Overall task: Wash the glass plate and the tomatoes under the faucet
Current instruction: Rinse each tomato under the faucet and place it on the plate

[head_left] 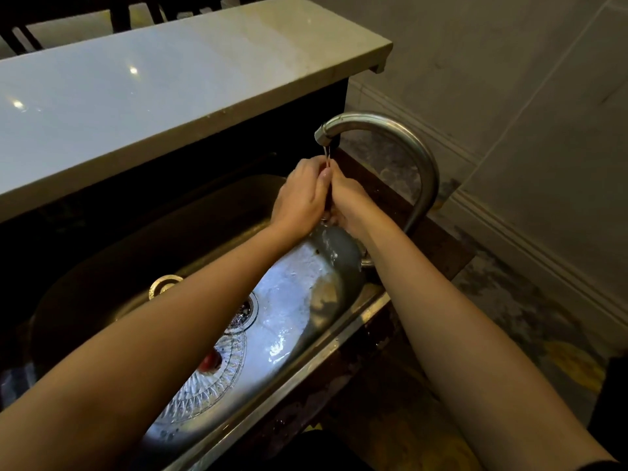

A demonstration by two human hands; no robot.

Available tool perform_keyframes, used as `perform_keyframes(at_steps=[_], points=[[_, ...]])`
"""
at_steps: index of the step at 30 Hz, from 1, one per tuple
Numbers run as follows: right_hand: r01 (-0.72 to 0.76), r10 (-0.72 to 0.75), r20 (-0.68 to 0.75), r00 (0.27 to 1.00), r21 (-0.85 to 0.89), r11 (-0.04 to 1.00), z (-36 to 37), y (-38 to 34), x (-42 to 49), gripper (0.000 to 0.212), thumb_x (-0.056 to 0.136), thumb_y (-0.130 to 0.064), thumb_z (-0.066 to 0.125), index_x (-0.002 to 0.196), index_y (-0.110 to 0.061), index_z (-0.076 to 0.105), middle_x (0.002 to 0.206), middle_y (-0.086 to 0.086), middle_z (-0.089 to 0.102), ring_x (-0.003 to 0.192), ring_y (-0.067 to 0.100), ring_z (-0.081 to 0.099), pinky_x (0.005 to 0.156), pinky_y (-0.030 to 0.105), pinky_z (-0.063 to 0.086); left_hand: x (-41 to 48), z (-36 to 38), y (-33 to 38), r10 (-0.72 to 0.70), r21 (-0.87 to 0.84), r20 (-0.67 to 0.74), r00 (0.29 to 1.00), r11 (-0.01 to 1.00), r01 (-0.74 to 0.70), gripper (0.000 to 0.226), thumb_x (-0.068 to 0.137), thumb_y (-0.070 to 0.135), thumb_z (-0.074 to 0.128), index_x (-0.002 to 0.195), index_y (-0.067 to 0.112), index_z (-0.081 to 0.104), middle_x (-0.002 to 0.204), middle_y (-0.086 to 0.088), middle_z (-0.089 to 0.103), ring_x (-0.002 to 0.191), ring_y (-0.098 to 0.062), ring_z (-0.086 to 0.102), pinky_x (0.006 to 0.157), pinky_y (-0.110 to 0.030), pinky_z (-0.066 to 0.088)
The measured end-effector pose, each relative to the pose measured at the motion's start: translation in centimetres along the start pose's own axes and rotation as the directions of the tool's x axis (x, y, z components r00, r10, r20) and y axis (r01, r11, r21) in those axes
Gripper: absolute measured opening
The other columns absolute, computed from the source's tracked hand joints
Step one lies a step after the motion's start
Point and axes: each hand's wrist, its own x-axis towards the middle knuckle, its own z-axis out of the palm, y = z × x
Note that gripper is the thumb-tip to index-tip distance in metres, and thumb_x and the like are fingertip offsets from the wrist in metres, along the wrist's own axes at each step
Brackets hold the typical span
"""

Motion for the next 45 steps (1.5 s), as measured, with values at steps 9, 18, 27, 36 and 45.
perform_keyframes(at_steps=[9,18,27,36,45], points=[[0.549,-0.571,0.018,0.820,-0.302,0.779,-0.5,2.2,-1.1,0.042,0.097,-0.045,0.030,0.111,-0.010,0.047,0.106,0.011,0.057,0.094,0.026,0.056,0.071,0.034,0.041,1.7,-0.5,0.9,-0.491,-0.218,0.214,0.844,0.819,0.531,0.049,0.101,0.036,0.020,0.075,0.010,0.051,0.058,-0.003,0.046,0.051,-0.013,0.043,0.048,-0.026,0.033],[0.209,-0.226,-0.061,0.972,-0.209,0.955,-0.3,-0.5,0.1,0.055,0.097,-0.046,0.020,0.127,-0.012,0.051,0.117,0.016,0.060,0.107,0.030,0.056,0.094,0.041,0.043,0.1,0.1,1.4,-0.302,-0.069,0.042,0.952,0.950,0.304,0.039,0.100,0.038,0.024,0.120,0.010,0.043,0.086,-0.002,0.056,0.071,-0.015,0.053,0.055,-0.026,0.036],[0.179,-0.181,0.034,0.983,0.062,0.982,-0.8,1.1,-0.4,0.037,0.096,-0.048,0.025,0.110,-0.024,0.050,0.069,-0.002,0.051,0.052,0.009,0.049,0.034,0.012,0.035,-0.4,-0.9,0.6,-0.308,-0.439,0.331,0.892,0.787,0.434,0.038,0.102,0.028,0.024,0.138,0.019,0.029,0.107,-0.014,0.048,0.074,-0.016,0.053,0.057,-0.023,0.042],[0.354,-0.344,0.124,0.931,-0.071,0.933,-1.8,2.4,-0.4,0.036,0.098,-0.042,0.027,0.124,-0.030,0.048,0.080,0.003,0.060,0.067,0.015,0.054,0.055,0.023,0.042,1.1,-0.5,1.2,-0.436,-0.484,0.339,0.834,0.679,0.552,0.026,0.100,0.029,0.034,0.116,0.013,0.047,0.092,-0.017,0.055,0.065,-0.020,0.051,0.056,-0.028,0.042],[0.361,-0.355,0.073,0.932,-0.094,0.928,-2.7,2.5,-0.9,0.037,0.098,-0.040,0.027,0.126,-0.027,0.048,0.094,-0.001,0.059,0.076,0.011,0.058,0.056,0.022,0.045,1.4,0.5,2.0,-0.429,-0.464,0.377,0.821,0.679,0.569,0.047,0.096,0.036,0.043,0.127,0.001,0.040,0.094,-0.014,0.055,0.084,-0.024,0.056,0.072,-0.035,0.048]])
